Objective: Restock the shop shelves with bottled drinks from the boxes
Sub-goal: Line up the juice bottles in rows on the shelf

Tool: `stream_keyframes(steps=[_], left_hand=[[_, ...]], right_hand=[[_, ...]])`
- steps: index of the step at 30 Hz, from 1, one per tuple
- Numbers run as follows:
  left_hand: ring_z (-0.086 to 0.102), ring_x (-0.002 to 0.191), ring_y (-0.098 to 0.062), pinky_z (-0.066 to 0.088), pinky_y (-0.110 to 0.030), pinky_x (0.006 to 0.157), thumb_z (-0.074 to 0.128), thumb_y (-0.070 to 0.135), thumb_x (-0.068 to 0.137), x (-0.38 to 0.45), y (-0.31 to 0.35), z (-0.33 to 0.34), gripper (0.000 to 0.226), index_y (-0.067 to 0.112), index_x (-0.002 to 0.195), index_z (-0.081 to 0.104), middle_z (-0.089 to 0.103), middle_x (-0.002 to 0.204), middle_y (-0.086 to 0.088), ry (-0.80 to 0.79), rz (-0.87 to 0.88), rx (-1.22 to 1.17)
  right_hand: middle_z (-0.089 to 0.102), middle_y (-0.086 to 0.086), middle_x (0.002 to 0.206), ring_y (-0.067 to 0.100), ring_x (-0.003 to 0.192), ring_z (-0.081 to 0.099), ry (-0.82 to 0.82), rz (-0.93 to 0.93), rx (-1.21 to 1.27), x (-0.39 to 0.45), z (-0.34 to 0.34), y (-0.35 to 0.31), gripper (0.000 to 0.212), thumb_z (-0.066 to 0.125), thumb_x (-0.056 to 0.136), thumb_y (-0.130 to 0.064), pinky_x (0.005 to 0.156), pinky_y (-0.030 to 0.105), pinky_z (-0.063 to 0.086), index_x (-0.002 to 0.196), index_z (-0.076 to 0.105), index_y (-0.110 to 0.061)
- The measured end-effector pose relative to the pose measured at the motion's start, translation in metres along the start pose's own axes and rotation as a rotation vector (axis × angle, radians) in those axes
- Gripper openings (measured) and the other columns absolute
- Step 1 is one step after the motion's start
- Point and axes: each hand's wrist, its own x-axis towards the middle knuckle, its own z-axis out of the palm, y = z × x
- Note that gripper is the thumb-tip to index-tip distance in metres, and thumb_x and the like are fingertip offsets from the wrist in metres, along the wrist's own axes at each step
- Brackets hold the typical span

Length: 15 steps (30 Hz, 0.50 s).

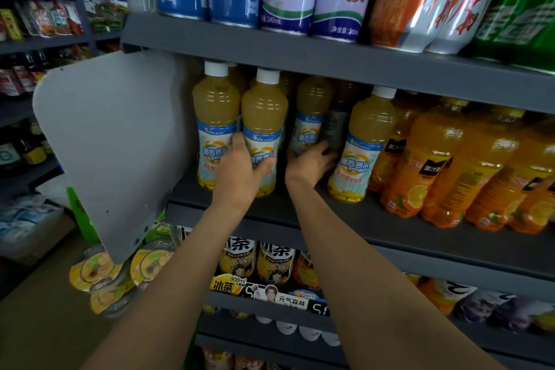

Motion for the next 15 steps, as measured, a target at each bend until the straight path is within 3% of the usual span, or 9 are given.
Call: stream_keyframes(steps=[5,15], left_hand=[[0.057,0.106,-0.029,0.045,-0.035,0.082,0.067,0.028,0.083,0.001,-0.002,0.002,0.052,0.002,0.120,0.041,0.059,0.115,-0.015,0.000,-0.006,-0.002],[0.055,0.111,-0.029,0.043,-0.033,0.088,0.066,0.026,0.084,0.002,-0.001,0.003,0.053,0.003,0.123,0.040,0.057,0.119,-0.015,-0.018,-0.025,-0.016]], right_hand=[[0.040,0.019,0.134,0.034,0.126,0.038,-0.016,-0.088,0.035,-0.002,0.004,0.003,0.067,0.069,0.081,-0.020,0.101,0.040,0.035,0.130,0.030,0.001],[0.033,0.018,0.137,0.034,0.127,0.035,-0.051,-0.162,-0.074,-0.013,-0.006,-0.003,0.067,0.067,0.083,-0.017,0.103,0.039,0.033,0.134,0.027,-0.001]])
